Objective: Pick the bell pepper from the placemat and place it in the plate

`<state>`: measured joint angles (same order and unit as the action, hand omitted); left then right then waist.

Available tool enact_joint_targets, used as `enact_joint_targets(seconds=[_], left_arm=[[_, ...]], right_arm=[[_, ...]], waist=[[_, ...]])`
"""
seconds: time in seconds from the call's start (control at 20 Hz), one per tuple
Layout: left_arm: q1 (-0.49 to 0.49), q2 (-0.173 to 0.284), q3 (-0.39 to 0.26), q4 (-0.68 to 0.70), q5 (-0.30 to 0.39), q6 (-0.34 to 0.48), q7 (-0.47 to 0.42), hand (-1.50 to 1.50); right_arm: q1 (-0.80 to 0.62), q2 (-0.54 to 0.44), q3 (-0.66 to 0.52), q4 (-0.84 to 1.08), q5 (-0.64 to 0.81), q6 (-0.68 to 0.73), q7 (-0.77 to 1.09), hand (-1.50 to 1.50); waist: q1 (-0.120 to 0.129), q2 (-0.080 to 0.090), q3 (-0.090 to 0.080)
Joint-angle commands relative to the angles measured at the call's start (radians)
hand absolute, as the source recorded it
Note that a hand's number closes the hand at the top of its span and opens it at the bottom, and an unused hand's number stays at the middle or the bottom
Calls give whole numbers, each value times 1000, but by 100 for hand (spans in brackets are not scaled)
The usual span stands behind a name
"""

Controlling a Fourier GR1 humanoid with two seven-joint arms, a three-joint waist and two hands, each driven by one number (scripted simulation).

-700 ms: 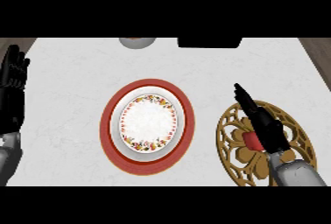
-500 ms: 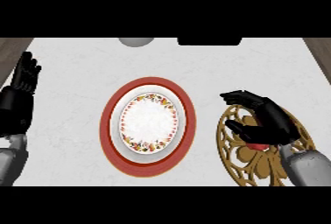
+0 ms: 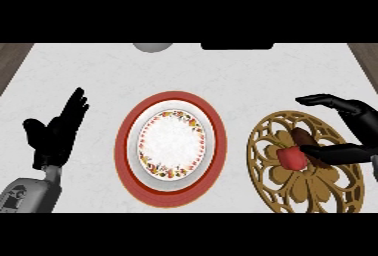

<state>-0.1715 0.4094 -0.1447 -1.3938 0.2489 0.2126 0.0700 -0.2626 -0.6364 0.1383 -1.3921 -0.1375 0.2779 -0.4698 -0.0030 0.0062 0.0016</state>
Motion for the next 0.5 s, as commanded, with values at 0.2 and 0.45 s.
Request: enact_joint_targets(seconds=[0.2,0.45], left_arm=[[-27,-50,-34,38,-8,-25,38,0],[27,-22,13,1,14,-67,45,0]], right_arm=[[-21,-136,41,265,285,75,-419,-150],[-65,-191,53,278,380,67,-406,-150]], waist=[[15,2,0],[14,-6,-1]])
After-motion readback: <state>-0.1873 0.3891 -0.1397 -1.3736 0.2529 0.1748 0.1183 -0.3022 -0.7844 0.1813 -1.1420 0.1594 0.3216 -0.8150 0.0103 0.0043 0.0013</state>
